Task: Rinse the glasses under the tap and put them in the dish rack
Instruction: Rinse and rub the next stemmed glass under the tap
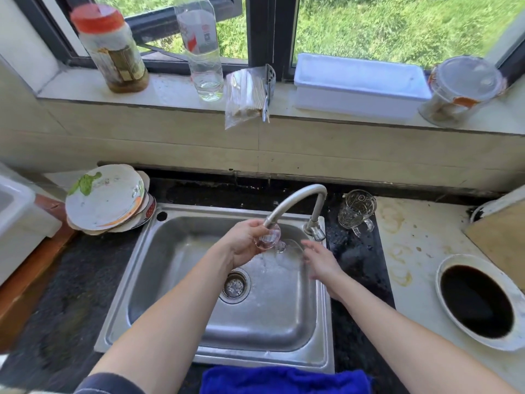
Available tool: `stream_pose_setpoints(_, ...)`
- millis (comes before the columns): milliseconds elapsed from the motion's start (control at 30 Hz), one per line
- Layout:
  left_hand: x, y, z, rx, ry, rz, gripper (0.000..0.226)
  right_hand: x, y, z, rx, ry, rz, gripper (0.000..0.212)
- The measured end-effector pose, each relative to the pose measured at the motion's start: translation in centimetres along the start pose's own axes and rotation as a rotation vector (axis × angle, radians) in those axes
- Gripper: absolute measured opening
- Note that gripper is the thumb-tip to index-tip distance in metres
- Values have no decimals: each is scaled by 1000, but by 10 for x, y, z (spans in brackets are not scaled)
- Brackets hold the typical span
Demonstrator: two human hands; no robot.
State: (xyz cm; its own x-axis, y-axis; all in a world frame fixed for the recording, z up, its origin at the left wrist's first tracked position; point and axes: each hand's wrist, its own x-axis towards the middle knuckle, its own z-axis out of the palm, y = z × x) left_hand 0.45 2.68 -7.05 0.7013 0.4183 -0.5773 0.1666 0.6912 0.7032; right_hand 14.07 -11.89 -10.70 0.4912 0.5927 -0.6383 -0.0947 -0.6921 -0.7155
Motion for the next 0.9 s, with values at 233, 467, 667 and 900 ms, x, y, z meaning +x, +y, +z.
stream_pose_setpoints(233,-5,11,-1,-107,-47,-1,19,12,-20,29,-676,64,-433,64)
stream_pose_setpoints(467,-10,5,-25,291,383,84,10,19,-25,66,-621,-98,-277,14)
stream_pose_setpoints(667,-29,7,-83,297,611,125,14,24,-51,83,-170,-71,-92,26)
stream_pose_setpoints(900,-42,-10,-113,359,655,75,14,34,-67,88,242,24,-90,12)
